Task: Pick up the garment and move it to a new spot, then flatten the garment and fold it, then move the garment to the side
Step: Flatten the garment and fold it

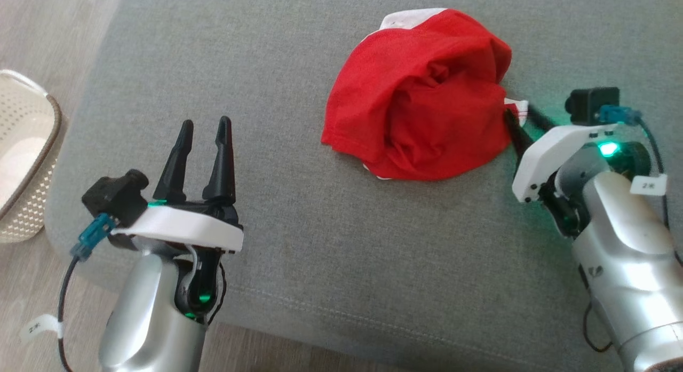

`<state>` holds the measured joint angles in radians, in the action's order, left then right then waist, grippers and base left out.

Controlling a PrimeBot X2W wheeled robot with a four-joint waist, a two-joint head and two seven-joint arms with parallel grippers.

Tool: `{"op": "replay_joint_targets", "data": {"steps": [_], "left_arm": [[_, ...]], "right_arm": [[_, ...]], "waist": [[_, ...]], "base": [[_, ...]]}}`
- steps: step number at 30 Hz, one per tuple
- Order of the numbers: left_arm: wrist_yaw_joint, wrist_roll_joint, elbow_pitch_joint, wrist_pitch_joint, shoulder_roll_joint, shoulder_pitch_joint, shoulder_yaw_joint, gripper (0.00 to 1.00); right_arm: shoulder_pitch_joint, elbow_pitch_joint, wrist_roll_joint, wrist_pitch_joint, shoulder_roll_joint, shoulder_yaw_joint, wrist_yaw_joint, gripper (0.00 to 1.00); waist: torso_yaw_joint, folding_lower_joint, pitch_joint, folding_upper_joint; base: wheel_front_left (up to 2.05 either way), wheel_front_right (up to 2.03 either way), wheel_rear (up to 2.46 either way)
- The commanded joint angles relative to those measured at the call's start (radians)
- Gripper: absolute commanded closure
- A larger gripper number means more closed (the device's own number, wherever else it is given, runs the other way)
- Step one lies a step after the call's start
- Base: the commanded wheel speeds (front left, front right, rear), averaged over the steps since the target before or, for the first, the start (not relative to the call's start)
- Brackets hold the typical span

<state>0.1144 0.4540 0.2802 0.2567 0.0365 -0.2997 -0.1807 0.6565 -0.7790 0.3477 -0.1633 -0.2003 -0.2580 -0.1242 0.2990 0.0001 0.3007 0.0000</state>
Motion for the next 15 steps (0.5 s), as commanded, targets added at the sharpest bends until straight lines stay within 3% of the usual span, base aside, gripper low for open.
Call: {"op": "replay_joint_targets", "data": {"steps": [1, 8, 15], "left_arm": [[0.001, 0.004, -0.024, 0.005, 0.014, -0.036, 0.031, 0.0], [-0.006, 0.001, -0.01, 0.005, 0.014, -0.017, 0.024, 0.0], [-0.021, 0.006, -0.007, 0.005, 0.014, 0.027, 0.005, 0.0]], "right_arm": [[0.012, 0.021, 0.02, 0.025, 0.0, -0.044, -0.007, 1.0], [0.053, 0.076, 0.001, 0.167, -0.059, -0.092, -0.007, 1.0], [0.131, 0.18, -0.072, 0.224, -0.11, -0.006, -0.007, 1.0]], "waist": [[-0.005, -0.0001, -0.011, 0.0], [-0.034, -0.0001, -0.082, 0.0], [-0.062, -0.0001, -0.175, 0.0]], "base": [[0.0, 0.0, 0.0], [0.0, 0.0, 0.0], [0.0, 0.0, 0.0]]}}
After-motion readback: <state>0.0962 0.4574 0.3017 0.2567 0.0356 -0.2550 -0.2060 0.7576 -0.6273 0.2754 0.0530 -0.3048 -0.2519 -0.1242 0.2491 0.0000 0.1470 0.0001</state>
